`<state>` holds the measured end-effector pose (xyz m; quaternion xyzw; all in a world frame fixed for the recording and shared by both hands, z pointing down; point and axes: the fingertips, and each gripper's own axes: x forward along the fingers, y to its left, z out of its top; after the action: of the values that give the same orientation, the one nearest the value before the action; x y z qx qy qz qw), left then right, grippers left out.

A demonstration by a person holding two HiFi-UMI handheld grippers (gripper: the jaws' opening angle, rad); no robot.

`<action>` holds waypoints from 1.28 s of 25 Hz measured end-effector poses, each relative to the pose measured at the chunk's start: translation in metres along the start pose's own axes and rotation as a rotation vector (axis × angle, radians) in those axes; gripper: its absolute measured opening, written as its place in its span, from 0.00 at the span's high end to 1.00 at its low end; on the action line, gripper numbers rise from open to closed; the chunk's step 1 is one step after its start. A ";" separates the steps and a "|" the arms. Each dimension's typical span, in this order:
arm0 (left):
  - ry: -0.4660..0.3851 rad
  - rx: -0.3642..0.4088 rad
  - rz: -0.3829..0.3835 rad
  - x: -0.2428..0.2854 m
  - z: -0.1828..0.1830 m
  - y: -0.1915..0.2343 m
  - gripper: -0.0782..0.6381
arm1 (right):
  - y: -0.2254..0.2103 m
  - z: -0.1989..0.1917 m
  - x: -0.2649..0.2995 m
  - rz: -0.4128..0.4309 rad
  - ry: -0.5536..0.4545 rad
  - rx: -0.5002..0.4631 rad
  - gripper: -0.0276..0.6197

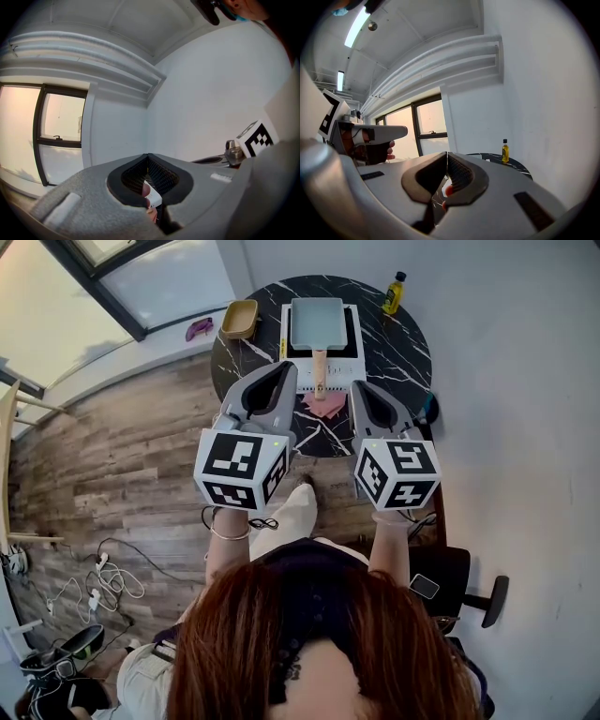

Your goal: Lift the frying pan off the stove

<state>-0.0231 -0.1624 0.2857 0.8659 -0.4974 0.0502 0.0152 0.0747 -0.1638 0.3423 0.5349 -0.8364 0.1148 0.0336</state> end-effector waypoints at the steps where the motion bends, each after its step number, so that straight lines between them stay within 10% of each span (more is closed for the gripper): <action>1: 0.001 -0.001 0.000 0.003 0.000 0.003 0.87 | -0.001 0.000 0.004 -0.001 0.005 -0.003 0.93; 32: 0.079 -0.061 -0.014 0.085 -0.037 0.074 0.87 | -0.030 -0.039 0.121 0.022 0.223 0.009 0.81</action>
<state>-0.0472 -0.2703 0.3300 0.8659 -0.4915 0.0691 0.0615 0.0478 -0.2738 0.4068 0.5096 -0.8329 0.1776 0.1229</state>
